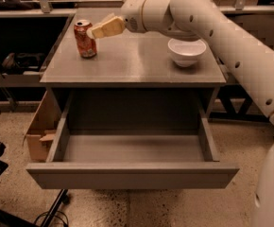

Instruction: Place coke can into top drawer

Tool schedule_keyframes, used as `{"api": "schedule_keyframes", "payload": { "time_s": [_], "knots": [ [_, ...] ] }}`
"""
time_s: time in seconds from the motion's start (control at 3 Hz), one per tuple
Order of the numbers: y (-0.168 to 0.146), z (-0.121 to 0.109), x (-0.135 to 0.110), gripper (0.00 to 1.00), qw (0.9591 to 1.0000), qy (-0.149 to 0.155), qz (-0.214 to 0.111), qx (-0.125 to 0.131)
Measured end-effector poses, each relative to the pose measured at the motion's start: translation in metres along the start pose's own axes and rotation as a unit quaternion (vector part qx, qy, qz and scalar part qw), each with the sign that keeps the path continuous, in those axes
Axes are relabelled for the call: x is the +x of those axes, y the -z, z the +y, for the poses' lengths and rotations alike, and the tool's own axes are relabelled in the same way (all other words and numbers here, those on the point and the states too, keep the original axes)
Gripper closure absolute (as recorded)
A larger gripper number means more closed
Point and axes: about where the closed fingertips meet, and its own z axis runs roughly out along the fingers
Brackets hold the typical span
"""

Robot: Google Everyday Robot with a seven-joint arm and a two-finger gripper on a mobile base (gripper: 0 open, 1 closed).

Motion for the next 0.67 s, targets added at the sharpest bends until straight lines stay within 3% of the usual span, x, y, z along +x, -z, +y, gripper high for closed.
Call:
{"api": "schedule_keyframes", "payload": {
  "time_s": [0.33,0.67],
  "knots": [
    [-0.051,-0.015,0.034,0.0,0.999,-0.033,-0.011,0.027],
    [-0.099,-0.022,0.058,0.0,0.9976,-0.058,-0.015,0.034]
  ]
}}
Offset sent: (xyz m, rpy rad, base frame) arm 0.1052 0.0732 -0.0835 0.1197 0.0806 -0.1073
